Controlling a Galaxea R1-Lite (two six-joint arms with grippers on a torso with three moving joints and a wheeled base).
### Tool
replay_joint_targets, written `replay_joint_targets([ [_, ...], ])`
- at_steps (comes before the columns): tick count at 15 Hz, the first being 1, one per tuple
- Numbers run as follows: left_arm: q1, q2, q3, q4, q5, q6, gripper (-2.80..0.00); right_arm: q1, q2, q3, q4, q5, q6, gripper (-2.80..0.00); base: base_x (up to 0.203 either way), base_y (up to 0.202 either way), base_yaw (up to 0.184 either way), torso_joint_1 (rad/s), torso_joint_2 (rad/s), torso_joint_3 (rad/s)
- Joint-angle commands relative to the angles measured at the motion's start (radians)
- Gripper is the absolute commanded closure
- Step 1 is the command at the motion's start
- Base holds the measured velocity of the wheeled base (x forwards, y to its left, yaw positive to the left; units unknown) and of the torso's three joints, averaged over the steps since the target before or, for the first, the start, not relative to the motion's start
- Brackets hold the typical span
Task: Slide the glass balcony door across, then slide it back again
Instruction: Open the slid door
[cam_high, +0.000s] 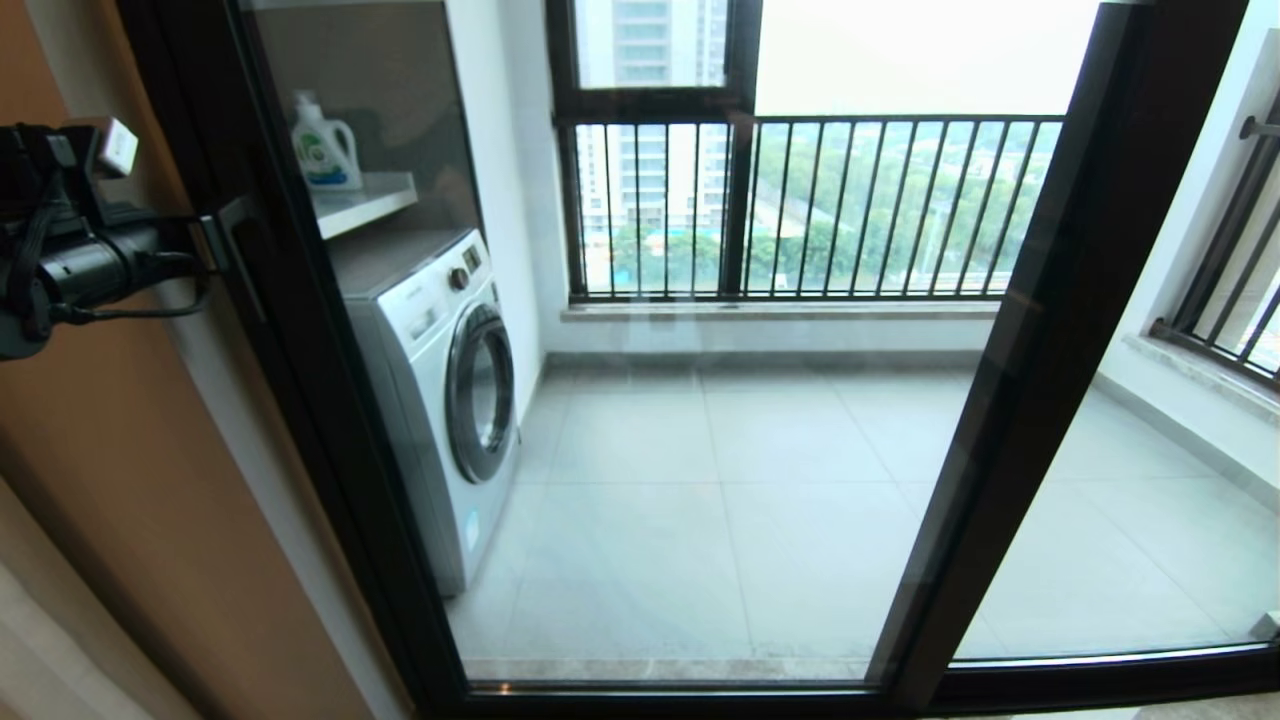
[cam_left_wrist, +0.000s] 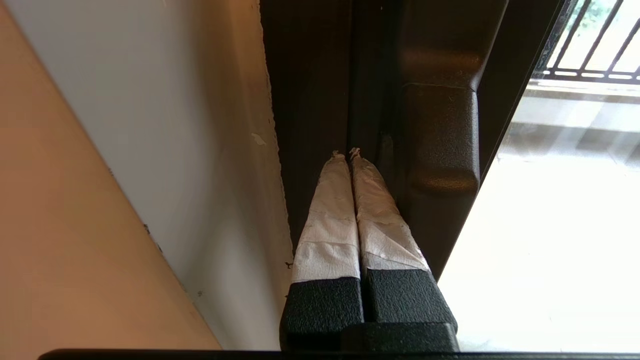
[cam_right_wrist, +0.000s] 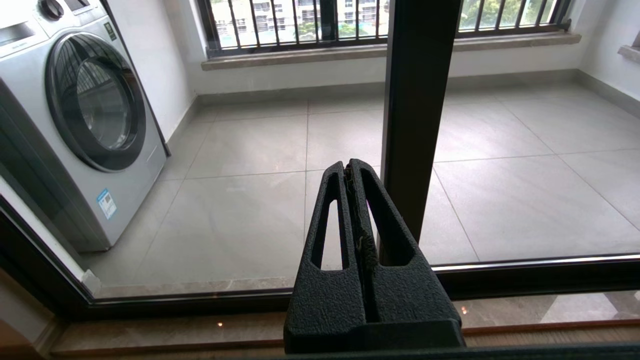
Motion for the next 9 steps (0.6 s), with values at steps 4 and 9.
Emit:
replay_joint_targets([
  [4,-0.041,0.002,0.003,-0.002,-0.003,0.002,0.00,0.000,0.001,0.012,0.000,0.000,0.000,0.00,0.000,0.000,0.000,0.000,0.00,0.000],
  [9,-0.054,-0.001,0.003,-0.004,-0.003,0.002,0.00,0.000,0.001,0.012,-0.001,0.000,0.000,0.00,0.000,0.000,0.000,0.000,0.00,0.000],
])
